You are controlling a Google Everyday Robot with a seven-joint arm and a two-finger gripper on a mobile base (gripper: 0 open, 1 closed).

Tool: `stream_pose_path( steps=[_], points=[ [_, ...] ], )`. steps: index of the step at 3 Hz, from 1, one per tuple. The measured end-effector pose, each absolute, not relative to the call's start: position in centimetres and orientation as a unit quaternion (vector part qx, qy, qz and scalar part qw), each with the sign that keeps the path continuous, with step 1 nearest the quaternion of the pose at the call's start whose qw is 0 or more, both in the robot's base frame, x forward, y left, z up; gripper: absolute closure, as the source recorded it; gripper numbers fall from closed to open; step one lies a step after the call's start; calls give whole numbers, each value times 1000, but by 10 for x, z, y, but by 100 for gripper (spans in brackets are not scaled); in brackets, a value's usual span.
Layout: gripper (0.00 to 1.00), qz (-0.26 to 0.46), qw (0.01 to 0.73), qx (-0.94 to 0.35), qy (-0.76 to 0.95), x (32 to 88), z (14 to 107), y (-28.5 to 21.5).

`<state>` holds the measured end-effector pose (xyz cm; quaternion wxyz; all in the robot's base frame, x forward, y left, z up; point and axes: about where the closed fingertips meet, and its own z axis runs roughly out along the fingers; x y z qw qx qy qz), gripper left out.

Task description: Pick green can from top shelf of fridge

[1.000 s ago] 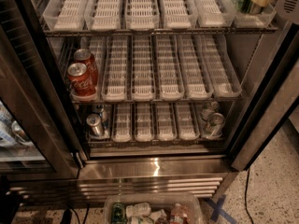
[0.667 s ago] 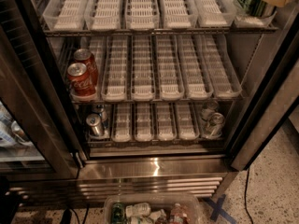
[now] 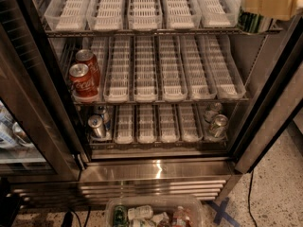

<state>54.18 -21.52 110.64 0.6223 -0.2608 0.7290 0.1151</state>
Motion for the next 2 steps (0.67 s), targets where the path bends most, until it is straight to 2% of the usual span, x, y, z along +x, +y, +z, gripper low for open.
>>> stream_pose_path(
  steps=[1,2],
  points=[
    [100,115,622,-261,729,542,1107,-215],
    [100,136,609,-283,729,536,1096,-193]
  ],
)
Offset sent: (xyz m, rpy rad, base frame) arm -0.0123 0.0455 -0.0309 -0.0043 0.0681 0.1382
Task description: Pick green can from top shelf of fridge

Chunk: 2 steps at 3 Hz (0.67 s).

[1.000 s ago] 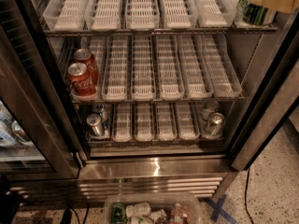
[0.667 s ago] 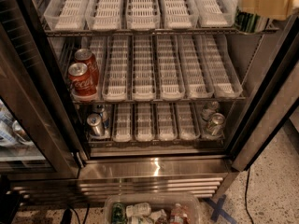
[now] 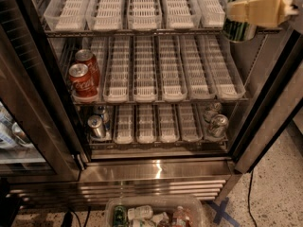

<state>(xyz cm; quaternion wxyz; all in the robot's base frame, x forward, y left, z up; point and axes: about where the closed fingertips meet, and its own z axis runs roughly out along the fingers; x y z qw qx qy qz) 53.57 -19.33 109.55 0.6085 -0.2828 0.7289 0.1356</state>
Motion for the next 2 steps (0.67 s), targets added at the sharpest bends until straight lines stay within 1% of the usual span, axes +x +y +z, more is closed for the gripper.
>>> stream_pose_path(
  steps=[2],
  points=[
    [100,256,552,-365,705,487,1060,-99]
  ],
)
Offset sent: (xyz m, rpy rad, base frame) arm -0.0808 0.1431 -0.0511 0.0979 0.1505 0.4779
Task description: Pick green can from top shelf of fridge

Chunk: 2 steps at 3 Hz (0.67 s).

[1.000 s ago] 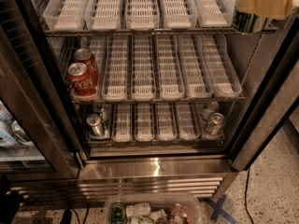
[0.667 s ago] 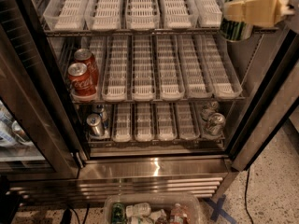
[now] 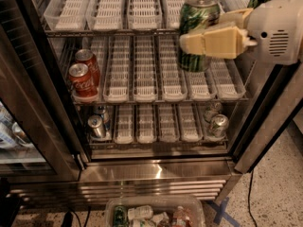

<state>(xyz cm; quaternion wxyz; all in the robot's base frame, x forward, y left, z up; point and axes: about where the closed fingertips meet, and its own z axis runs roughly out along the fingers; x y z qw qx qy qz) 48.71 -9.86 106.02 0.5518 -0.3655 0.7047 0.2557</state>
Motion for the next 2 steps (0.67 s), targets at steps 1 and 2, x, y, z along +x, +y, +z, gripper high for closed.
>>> stream_pose_path(
  steps=[1,2],
  points=[
    [100,291,542,-388,686,472,1059,-74],
    [100,294,542,-391,684,470,1060,-71]
  ],
)
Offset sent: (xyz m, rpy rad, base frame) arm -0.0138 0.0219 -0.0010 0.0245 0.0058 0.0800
